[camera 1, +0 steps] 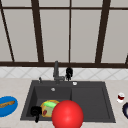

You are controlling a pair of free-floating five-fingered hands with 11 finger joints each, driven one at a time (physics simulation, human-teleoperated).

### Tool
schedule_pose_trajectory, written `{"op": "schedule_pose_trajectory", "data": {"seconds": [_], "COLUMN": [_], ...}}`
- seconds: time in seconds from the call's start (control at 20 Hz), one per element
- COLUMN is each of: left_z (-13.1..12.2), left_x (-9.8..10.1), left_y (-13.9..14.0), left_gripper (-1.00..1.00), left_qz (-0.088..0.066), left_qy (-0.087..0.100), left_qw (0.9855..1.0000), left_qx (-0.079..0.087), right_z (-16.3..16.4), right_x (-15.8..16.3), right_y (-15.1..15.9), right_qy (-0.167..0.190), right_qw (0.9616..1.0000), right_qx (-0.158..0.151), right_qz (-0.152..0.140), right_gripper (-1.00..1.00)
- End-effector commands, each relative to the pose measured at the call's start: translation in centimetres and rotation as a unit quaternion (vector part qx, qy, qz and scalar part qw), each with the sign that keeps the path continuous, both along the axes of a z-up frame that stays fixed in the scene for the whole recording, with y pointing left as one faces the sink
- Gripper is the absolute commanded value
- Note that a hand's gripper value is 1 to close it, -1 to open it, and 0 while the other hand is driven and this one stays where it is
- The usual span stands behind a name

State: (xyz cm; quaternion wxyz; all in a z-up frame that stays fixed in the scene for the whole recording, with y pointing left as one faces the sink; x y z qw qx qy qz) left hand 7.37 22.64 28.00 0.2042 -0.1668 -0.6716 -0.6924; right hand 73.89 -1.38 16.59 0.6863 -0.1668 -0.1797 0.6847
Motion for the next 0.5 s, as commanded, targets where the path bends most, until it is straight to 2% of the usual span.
{"op": "schedule_pose_trajectory", "data": {"seconds": [0.0, 0.45], "left_z": [0.00, 0.00], "left_x": [0.00, 0.00], "left_y": [0.00, 0.00], "left_gripper": [0.00, 0.00], "left_qz": [0.000, 0.000], "left_qy": [0.000, 0.000], "left_qw": [1.0000, 1.0000], "left_qx": [0.000, 0.000], "right_z": [1.88, 1.06], "right_x": [0.21, 0.77], "right_y": [3.12, 2.92], "right_qy": [0.009, 0.009], "right_qw": [1.0000, 0.9999], "right_qx": [0.000, -0.012], "right_qz": [0.000, -0.008], "right_gripper": [1.00, 1.00]}}
